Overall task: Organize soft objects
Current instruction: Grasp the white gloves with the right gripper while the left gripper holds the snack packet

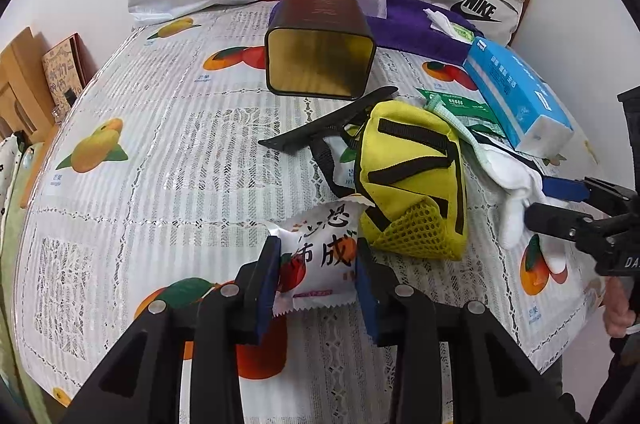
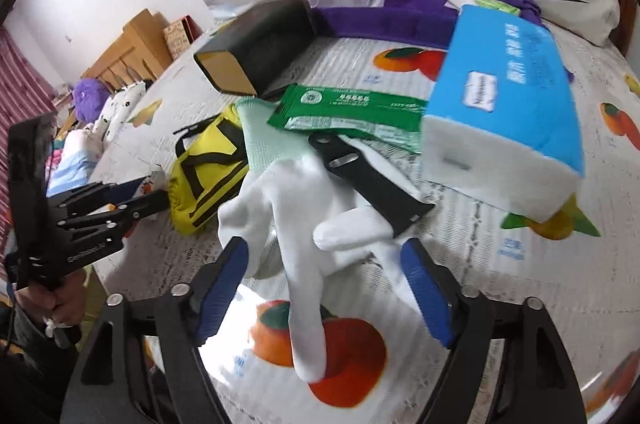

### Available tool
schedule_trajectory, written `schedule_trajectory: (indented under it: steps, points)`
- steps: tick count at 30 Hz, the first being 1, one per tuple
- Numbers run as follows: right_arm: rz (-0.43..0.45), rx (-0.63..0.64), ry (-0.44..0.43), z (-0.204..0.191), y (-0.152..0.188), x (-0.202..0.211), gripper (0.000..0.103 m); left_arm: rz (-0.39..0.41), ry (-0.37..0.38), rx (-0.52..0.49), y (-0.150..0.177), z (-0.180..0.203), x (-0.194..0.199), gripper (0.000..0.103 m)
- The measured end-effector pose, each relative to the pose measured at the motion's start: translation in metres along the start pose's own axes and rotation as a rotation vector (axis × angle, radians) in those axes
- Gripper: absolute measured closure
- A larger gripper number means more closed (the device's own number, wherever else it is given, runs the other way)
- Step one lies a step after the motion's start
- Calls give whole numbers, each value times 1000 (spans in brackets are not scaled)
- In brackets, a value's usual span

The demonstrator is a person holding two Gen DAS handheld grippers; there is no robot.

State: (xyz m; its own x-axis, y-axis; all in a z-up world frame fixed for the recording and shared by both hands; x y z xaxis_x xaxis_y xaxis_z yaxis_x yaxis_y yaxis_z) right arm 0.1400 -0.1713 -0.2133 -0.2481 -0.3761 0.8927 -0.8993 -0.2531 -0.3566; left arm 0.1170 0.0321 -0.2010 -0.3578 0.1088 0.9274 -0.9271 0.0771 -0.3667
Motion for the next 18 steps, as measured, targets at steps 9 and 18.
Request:
schedule_trajectory:
  steps: [9,18]
  points:
    - [48,83,139,-11,-5,-3,92,-1,7,5,0,0,0,69]
    - [181,99,80,-25,-8,63,96,-10,45,37,-1,-6,8,71]
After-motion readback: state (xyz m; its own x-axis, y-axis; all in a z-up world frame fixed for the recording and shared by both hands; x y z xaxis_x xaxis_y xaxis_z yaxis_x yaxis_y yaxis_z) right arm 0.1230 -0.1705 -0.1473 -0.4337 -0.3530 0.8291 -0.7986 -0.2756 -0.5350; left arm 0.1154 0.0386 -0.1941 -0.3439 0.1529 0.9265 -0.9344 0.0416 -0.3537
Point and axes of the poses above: each gripper's, at about its wrist camera, not at the fingertips, and x roughly against the way its jaws point, z to its right, y to its underside, the point moved 4 cm from there along -x, roughly the way its jaws point, and after that the axes turned 11 degrees about -z, right-handed, at the moved point
